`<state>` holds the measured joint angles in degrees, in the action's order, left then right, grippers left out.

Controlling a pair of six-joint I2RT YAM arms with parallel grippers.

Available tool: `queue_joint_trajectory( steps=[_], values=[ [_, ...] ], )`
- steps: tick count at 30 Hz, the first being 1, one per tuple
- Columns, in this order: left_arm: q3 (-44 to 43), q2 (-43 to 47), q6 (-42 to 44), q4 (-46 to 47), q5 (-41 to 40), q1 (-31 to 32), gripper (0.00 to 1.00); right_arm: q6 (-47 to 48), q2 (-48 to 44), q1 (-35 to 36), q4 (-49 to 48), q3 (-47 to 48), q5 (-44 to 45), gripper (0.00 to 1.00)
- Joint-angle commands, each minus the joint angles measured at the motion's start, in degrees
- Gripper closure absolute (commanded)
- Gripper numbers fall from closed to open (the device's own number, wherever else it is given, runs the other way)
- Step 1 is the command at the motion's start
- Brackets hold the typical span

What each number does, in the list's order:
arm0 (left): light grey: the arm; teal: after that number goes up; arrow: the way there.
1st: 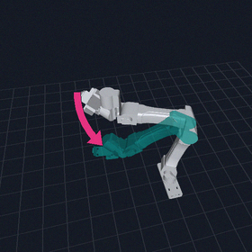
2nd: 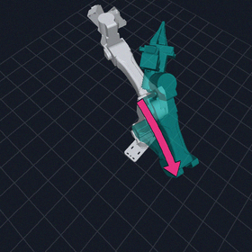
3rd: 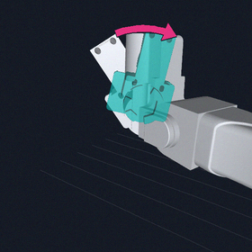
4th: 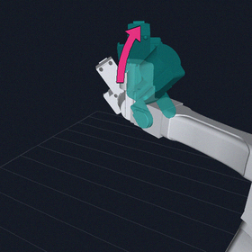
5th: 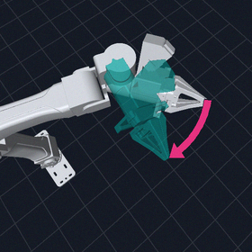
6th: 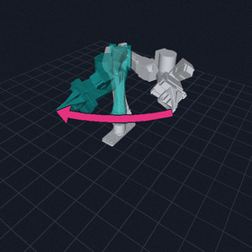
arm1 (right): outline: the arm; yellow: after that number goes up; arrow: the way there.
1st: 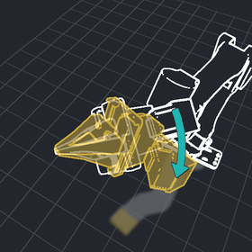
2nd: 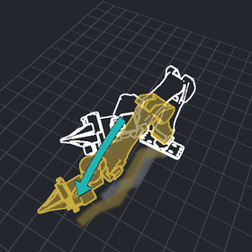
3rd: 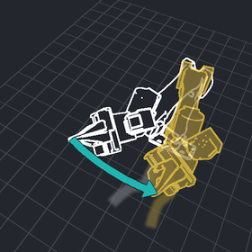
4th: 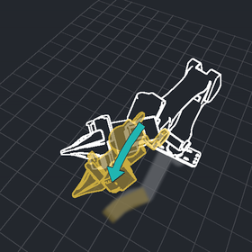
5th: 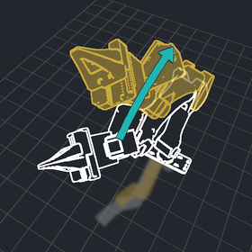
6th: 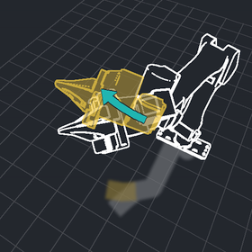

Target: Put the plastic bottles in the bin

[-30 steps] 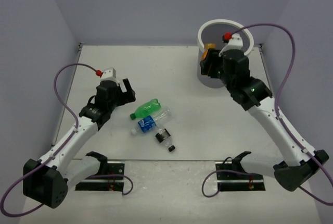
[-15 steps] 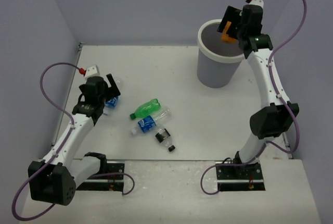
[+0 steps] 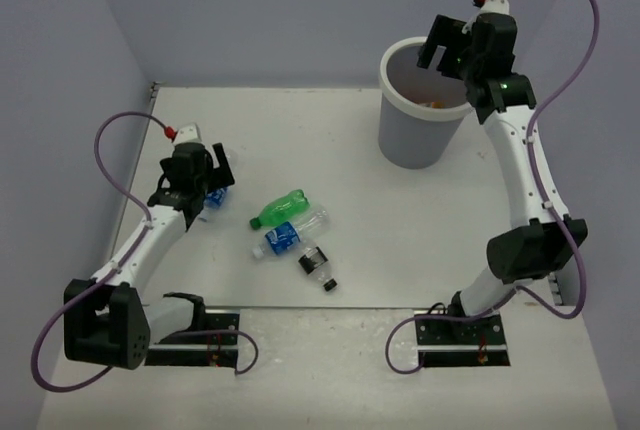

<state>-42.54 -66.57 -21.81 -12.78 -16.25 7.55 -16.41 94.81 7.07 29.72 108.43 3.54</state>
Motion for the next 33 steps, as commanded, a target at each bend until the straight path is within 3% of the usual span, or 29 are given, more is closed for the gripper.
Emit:
queue_joint_trajectory(
  steps=[1,8,19,22,23,25,28,33],
  values=[
    [-1.1,-5.2,4.7,5.1,2.9,-0.8,0.00,1.1,-11.1,0.1,-3.8,-6.3,-8.4,0.01],
    [-5.4,-16.2,5.8,4.3,2.4,-1.7,0.00,-0.7,-24.5,0.1,-9.0,-20.8,-17.1,0.01],
    [-9.6,-29.8,6.2,4.3,2.3,-2.1,0.02,-2.7,-41.4,0.1,-11.9,-33.2,-14.4,0.01],
    [-10.7,-31.6,5.9,3.7,3.5,-2.1,0.17,-2.8,-44.2,0.1,-12.2,-34.9,-14.1,0.01],
    [-10.7,-31.6,5.9,3.8,3.5,-2.1,0.17,-3.0,-44.8,0.0,-12.2,-35.4,-14.1,0.01],
    [-10.3,-30.7,5.6,4.7,4.6,-2.1,0.31,-3.5,-45.8,0.1,-11.8,-36.3,-13.7,0.01],
    [-9.8,-29.6,5.5,5.3,5.1,-2.1,0.45,-4.5,-46.7,0.1,-10.6,-37.6,-14.4,0.01],
    [-10.2,-24.5,5.9,5.1,7.1,-2.1,0.61,-6.8,-48.9,0.1,-10.6,-42.2,-18.7,0.01]
  ],
)
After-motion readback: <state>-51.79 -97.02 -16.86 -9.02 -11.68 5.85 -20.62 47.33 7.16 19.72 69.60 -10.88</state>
